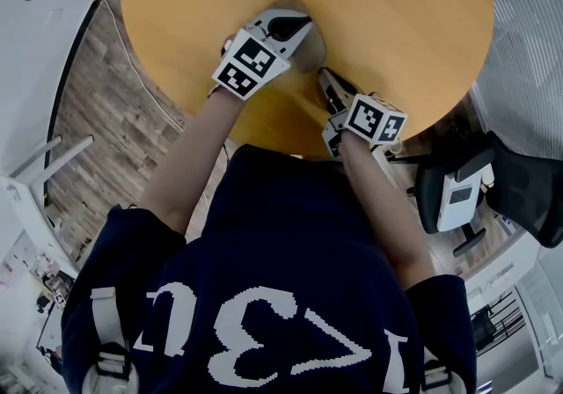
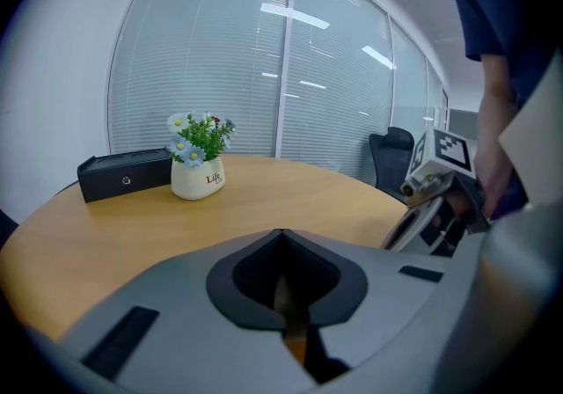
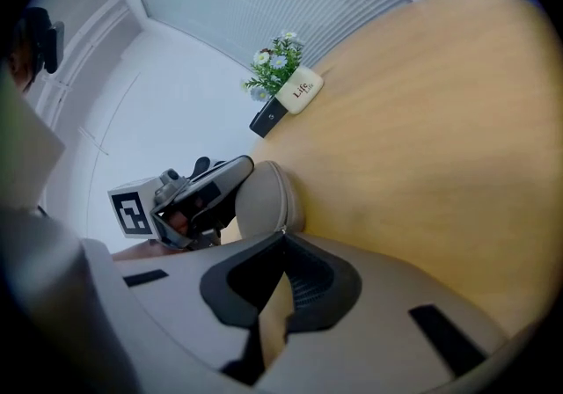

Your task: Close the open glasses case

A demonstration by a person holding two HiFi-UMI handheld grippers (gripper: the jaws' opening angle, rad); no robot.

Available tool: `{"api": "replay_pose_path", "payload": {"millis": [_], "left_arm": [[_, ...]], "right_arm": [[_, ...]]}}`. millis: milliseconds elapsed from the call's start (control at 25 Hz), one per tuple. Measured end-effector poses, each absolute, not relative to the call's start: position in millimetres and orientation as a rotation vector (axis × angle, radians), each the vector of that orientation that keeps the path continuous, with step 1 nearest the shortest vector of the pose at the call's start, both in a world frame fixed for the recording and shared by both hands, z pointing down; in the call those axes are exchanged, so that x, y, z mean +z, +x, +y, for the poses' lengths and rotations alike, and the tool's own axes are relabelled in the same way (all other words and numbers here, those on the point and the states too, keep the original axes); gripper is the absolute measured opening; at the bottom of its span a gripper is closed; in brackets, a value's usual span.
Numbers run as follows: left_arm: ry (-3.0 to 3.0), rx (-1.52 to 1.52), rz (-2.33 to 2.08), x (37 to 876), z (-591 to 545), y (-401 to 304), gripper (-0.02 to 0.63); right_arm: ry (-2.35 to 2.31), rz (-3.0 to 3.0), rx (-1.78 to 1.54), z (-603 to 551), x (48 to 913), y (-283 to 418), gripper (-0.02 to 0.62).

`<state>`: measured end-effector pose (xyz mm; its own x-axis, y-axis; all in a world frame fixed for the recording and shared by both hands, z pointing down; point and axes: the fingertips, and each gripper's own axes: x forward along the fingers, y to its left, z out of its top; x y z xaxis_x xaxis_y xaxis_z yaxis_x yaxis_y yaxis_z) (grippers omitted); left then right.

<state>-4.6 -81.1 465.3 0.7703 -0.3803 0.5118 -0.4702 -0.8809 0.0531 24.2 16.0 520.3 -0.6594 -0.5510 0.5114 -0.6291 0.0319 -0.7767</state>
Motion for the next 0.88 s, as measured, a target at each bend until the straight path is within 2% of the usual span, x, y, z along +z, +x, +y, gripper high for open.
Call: {"api": "replay_pose_path", "payload": {"millis": [600,880], "left_arm": [[2.773,0.737,-0.698,466.6,-82.4,-3.9,0.014],[2.695,0.716,-0.651,462.2,-65.9,-1.4,0.014]], "right_arm": [[0.655,-2.260,1.022,-64.3,525.3,26.0,0.021],[0.568,-2.312,0.943,-40.3,513.3,23.8,0.021]]}}
